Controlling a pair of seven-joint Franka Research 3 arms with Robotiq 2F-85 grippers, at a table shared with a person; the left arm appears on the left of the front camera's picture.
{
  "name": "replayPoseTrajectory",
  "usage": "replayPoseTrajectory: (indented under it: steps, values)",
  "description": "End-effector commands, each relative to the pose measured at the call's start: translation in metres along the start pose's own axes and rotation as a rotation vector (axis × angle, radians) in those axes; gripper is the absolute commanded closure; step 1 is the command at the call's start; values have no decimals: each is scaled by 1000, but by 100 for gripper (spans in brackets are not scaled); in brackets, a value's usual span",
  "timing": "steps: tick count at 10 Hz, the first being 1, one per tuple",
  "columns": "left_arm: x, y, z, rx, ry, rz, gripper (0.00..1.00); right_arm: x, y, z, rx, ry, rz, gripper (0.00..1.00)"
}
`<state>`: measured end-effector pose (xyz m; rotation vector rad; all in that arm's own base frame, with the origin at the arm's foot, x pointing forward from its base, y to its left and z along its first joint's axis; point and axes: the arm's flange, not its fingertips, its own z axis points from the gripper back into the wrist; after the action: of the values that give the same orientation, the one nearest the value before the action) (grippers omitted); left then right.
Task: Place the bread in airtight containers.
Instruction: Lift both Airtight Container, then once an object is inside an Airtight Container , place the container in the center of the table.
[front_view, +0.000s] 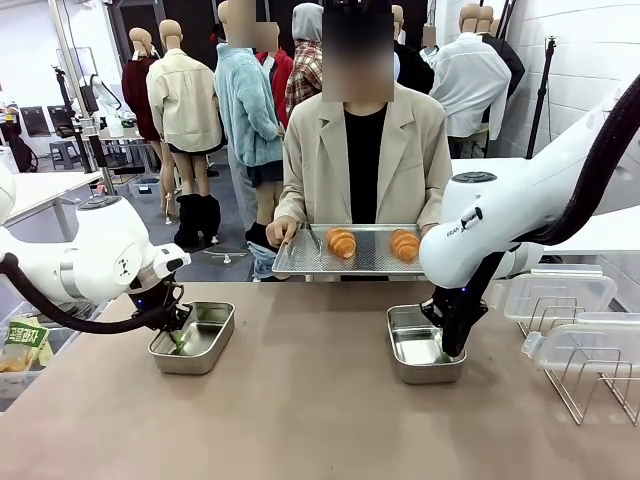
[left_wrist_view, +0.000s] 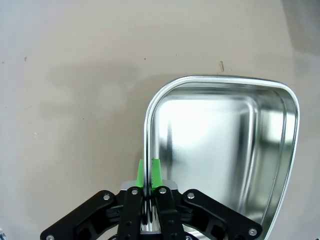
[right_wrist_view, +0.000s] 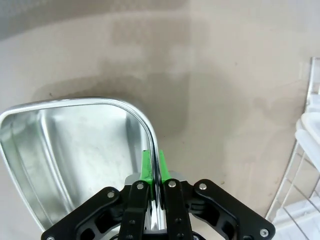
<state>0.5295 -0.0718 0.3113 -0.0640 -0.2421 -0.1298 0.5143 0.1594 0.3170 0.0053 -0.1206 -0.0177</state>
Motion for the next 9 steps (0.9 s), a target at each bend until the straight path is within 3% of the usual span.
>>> replayPoseTrajectory:
  steps: [1,2,3,9]
  values:
    - [0,10,5,-33,-2,8,100,14,9,-3,-76,40,-88,100]
    - [0,0,0,0,0,0,100,26,15,-7,-189,87,-96,100]
    - [0,0,0,0,0,0,100,3,0,1,-14,11,-36,100]
    - [0,0,0,0,0,0,100,3,0,1,-14,11,-36,100]
